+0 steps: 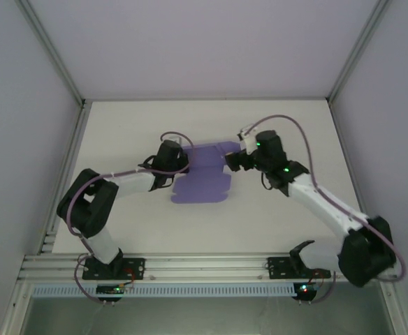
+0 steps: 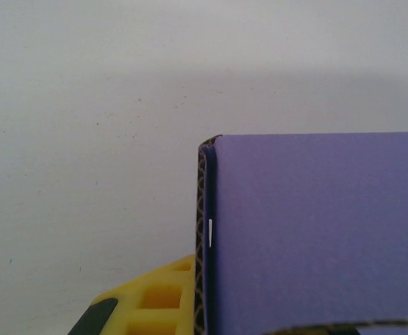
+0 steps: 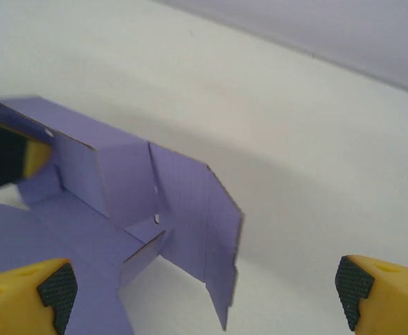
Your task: Assemble paper box
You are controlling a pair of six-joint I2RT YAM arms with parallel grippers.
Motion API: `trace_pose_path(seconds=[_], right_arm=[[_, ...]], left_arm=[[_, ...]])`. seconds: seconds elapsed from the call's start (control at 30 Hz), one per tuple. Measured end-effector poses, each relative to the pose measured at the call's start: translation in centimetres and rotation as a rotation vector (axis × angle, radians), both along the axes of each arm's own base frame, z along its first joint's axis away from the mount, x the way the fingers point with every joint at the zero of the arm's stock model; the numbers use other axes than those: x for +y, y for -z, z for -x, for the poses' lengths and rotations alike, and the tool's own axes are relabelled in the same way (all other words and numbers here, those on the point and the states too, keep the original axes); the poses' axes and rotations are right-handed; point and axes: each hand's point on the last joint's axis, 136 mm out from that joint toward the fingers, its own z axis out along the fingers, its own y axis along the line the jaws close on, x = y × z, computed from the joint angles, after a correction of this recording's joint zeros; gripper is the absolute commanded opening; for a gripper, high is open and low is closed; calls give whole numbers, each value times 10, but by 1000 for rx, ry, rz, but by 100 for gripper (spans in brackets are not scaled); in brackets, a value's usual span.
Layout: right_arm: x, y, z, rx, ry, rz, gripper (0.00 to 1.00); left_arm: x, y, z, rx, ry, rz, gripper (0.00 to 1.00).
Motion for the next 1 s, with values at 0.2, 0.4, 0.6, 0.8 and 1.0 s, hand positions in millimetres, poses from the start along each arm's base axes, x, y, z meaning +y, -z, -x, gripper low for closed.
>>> trace_pose_path(seconds=[0.2,0.4,0.6,0.8,1.0], right_arm=[[-67,-1,-20,91,107,-241,69],[-56,58,-33,340,13,-398,51],[-10,70,-34,439,-169,-413,49],[25,54,-21,433,-326,-379,49],[48,56,0,461,-426,-358,49]], left_arm=[[1,-2,1,-7,4,13,0],[-2,-4,4,-8,22,30,0],[-5,-9,3,-20,32,48,0],[-3,-11,0,-32,23,54,0],[-3,-13,-2,-39,22,59,0]])
